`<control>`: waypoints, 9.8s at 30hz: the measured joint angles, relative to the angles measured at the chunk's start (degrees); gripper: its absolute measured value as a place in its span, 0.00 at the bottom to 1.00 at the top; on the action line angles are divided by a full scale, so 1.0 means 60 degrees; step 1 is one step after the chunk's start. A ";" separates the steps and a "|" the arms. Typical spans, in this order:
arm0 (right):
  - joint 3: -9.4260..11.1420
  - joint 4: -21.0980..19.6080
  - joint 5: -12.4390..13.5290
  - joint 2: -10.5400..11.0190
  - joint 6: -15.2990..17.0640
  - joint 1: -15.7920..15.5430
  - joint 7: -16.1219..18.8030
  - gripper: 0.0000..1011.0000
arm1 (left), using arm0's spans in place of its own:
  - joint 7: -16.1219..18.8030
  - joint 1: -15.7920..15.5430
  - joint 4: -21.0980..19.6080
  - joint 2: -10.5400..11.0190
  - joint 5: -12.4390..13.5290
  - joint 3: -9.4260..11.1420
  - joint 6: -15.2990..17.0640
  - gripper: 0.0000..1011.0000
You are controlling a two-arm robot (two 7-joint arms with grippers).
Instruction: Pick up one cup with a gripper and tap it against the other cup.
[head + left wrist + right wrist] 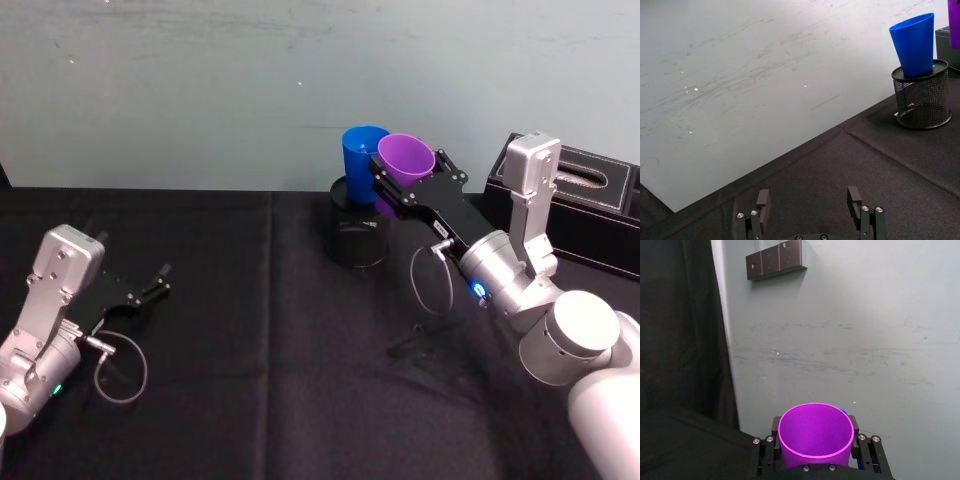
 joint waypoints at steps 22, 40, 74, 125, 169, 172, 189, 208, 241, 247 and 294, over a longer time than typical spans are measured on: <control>-0.0036 0.0922 -0.0115 -0.0174 -0.0423 0.0633 0.0264 0.74 | 0.0000 0.0000 0.0000 0.0000 0.0001 0.0001 0.0000 1.00; 0.0028 0.1557 -0.0119 -0.0325 -0.0594 0.1057 0.0484 0.74 | 0.0000 0.0000 0.0000 0.0000 0.0001 0.0000 0.0000 1.00; 0.0066 0.1808 -0.0096 -0.0389 -0.0618 0.1217 0.0545 0.74 | 0.0000 0.0000 0.0000 0.0000 0.0000 0.0000 0.0000 1.00; -0.0165 -0.1024 0.0349 0.0521 0.0497 -0.0448 0.0455 0.74 | 0.0000 -0.0001 0.0000 0.0000 0.0001 0.0000 0.0000 1.00; -0.0317 -0.3022 0.0830 0.1503 0.1351 -0.1810 0.0484 0.74 | 0.0000 -0.0001 0.0000 0.0000 0.0001 0.0001 0.0001 1.00; -0.0340 -0.3194 0.0866 0.1594 0.1394 -0.1894 0.0516 0.74 | 0.0000 0.0000 0.0000 0.0000 0.0000 0.0000 0.0001 1.00; -0.0459 -0.4316 0.1129 0.2177 0.1710 -0.2700 0.0525 0.74 | 0.0000 0.0000 0.0000 0.0000 0.0001 0.0000 0.0000 1.00; -0.0442 -0.4497 0.1191 0.2293 0.1795 -0.2890 0.0463 0.74 | 0.0000 -0.0001 0.0000 0.0000 0.0000 0.0001 0.0000 1.00; -0.0533 -0.3811 0.0997 0.2305 0.1433 -0.2979 0.0492 0.74 | 0.0000 0.0000 0.0000 0.0000 0.0000 0.0000 0.0000 1.00; -0.0538 -0.3753 0.1005 0.2326 0.1424 -0.3120 0.0543 0.74 | 0.0000 -0.0001 0.0000 0.0000 0.0000 0.0001 0.0000 1.00; -0.0645 -0.2445 0.0672 0.2027 0.0616 -0.3122 0.0879 0.74 | 0.0000 -0.0001 0.0000 0.0000 0.0000 0.0000 0.0000 1.00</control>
